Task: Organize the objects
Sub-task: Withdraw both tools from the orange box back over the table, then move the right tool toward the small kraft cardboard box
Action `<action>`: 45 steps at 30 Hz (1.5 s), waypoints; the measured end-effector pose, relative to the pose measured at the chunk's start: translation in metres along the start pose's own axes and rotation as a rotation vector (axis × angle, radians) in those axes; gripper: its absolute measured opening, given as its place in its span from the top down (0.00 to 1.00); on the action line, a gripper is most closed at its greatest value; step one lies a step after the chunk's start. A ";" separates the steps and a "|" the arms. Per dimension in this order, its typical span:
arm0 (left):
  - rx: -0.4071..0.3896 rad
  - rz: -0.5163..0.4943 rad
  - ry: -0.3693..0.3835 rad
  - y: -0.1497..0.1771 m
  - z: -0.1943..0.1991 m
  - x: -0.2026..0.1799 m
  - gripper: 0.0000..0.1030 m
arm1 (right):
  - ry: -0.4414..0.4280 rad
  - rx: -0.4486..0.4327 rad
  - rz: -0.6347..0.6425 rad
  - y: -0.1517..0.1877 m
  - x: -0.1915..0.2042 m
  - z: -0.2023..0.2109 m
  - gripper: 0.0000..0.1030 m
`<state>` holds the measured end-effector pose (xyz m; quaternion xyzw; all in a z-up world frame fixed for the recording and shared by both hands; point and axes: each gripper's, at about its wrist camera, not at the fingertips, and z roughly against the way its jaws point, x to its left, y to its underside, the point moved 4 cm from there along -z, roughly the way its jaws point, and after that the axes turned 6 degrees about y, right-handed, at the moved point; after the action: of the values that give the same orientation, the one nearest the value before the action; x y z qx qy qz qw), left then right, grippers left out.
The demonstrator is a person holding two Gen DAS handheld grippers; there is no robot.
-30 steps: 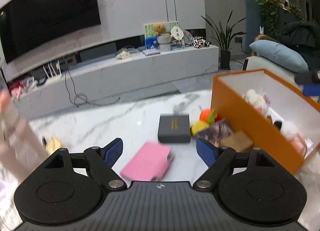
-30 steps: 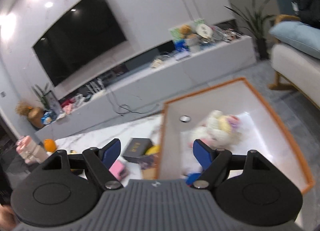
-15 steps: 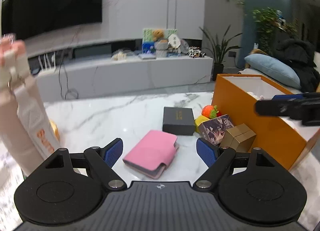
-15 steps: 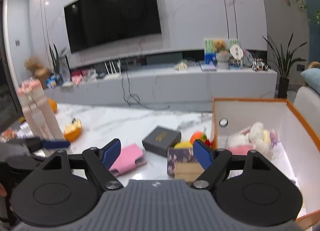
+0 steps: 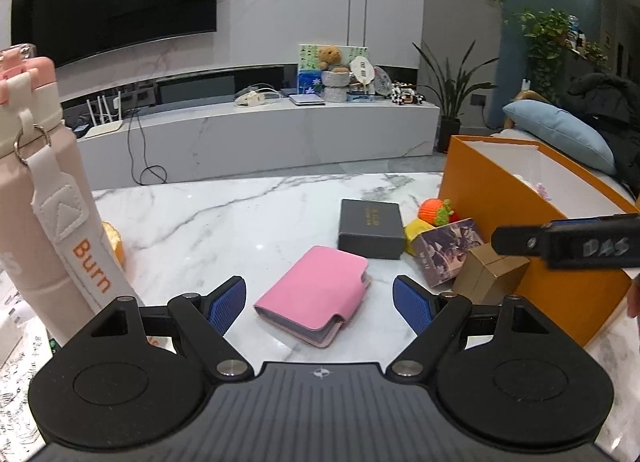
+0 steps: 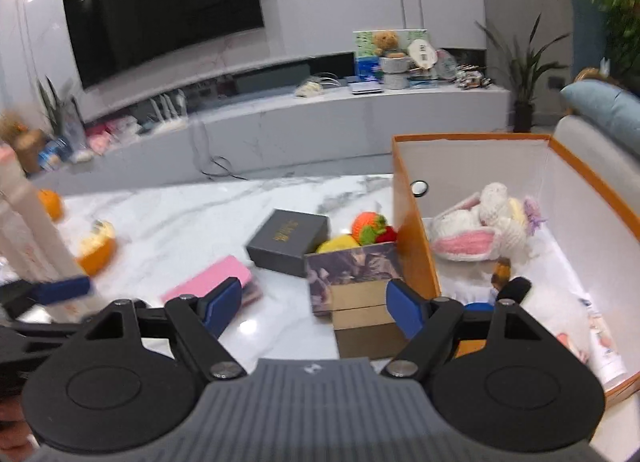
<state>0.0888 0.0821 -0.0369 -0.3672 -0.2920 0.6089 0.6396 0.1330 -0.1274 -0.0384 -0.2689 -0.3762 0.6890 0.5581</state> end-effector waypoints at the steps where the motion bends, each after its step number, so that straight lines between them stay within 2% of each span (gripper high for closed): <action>1: -0.001 0.006 -0.004 0.000 0.001 0.001 0.07 | 0.042 -0.004 0.021 0.001 0.004 -0.003 0.22; 4: 0.003 0.034 0.012 -0.001 0.003 0.006 0.07 | 0.154 -0.006 0.104 0.003 0.017 -0.014 0.22; 6: 0.010 0.043 0.029 0.000 0.003 0.008 0.07 | 0.199 0.006 0.151 0.006 0.023 -0.024 0.22; 10: 0.017 0.027 0.033 0.002 0.002 0.008 0.08 | 0.323 0.009 0.181 0.009 0.029 -0.041 0.25; 14: 0.047 0.050 0.044 0.007 -0.001 0.010 0.09 | 0.399 0.008 0.220 0.011 0.036 -0.055 0.24; 16: 0.057 0.061 0.056 0.007 -0.002 0.011 0.09 | 0.406 0.023 0.253 0.015 0.041 -0.061 0.24; 22: 0.036 0.060 0.061 0.004 0.004 0.010 0.09 | 0.430 0.057 0.301 0.021 0.049 -0.068 0.13; 24: 0.035 0.062 0.060 0.004 0.004 0.010 0.09 | 0.401 0.075 0.304 0.021 0.051 -0.068 0.08; 26: 0.037 0.065 0.056 0.004 0.002 0.011 0.09 | 0.371 0.109 0.328 0.022 0.054 -0.069 0.08; 27: 0.038 0.068 0.052 0.004 0.001 0.011 0.09 | 0.318 0.147 0.328 0.023 0.056 -0.070 0.10; 28: 0.040 0.072 0.050 0.004 0.001 0.011 0.09 | 0.280 0.185 0.308 0.024 0.057 -0.071 0.08; 34: 0.047 0.092 0.042 0.005 -0.001 0.015 0.10 | 0.269 0.180 0.267 0.024 0.056 -0.068 0.10; 36: 0.047 0.092 0.044 0.005 0.000 0.014 0.10 | 0.307 0.155 0.227 0.021 0.050 -0.068 0.22; 38: 0.047 0.089 0.046 0.005 0.000 0.014 0.10 | 0.378 0.130 0.268 0.021 0.048 -0.072 0.31; 40: 0.046 0.089 0.048 0.006 0.001 0.014 0.10 | 0.401 0.133 0.305 0.025 0.048 -0.075 0.26; 45: 0.044 0.097 0.063 0.005 0.002 0.014 0.10 | 0.419 0.149 0.227 0.021 0.029 -0.080 0.23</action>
<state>0.0857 0.0960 -0.0406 -0.3855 -0.2401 0.6337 0.6262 0.1771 -0.0835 -0.1000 -0.4046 -0.1678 0.7023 0.5612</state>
